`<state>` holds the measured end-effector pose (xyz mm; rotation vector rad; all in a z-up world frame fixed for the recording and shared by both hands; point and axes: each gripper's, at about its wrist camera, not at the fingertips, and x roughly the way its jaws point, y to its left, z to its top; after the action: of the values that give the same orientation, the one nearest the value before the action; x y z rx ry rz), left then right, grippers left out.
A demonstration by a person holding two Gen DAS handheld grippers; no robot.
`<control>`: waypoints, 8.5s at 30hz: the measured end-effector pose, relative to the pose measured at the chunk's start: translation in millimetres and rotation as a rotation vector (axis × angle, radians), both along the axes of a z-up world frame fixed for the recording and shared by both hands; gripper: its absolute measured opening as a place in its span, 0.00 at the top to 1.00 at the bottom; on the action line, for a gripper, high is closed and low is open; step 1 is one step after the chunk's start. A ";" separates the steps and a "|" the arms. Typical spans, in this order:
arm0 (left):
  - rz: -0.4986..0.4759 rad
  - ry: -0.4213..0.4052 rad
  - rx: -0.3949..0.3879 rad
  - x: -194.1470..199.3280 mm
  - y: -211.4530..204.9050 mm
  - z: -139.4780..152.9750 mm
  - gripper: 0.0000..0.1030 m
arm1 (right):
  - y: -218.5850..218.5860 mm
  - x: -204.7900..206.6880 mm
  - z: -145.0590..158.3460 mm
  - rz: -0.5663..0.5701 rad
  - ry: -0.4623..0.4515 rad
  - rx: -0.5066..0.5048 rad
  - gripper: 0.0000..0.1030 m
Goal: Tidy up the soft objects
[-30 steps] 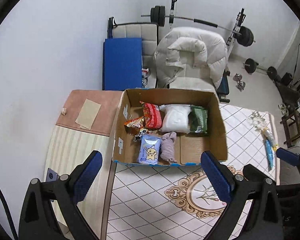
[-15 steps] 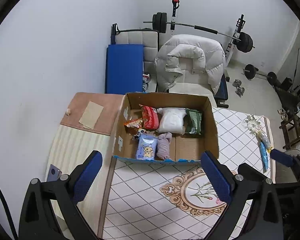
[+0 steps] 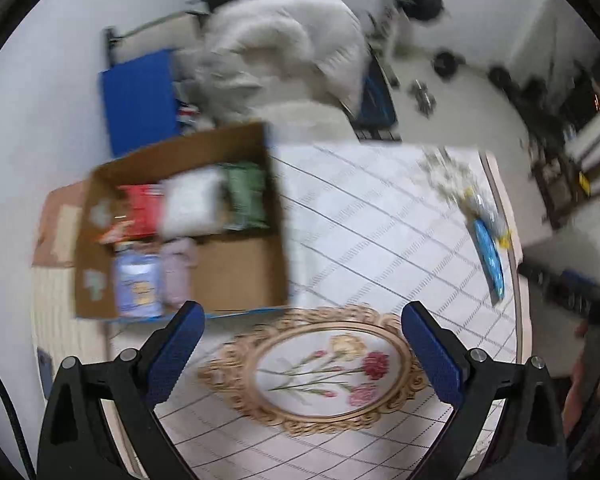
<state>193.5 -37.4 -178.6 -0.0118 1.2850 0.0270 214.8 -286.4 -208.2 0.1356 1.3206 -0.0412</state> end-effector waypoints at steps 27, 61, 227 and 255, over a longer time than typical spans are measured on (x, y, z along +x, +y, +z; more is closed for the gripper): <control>-0.021 0.423 -0.251 178.7 -222.3 -155.6 0.02 | -185.4 28.7 -198.7 -0.148 0.310 0.145 0.81; -0.222 0.227 -0.034 152.5 -245.8 -109.6 0.47 | -181.6 36.8 -124.0 -0.197 0.182 0.157 0.82; 0.215 -0.426 0.034 -205.2 186.8 206.6 0.00 | 223.4 -203.7 254.7 0.248 -0.451 -0.069 0.00; 0.204 -0.411 0.027 -206.6 178.2 203.1 0.00 | 220.4 -209.7 260.5 0.239 -0.452 -0.095 0.00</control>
<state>-13.2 140.8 24.5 -0.1196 0.8680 0.2075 5.1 -66.0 52.4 -0.0916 0.8738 0.1236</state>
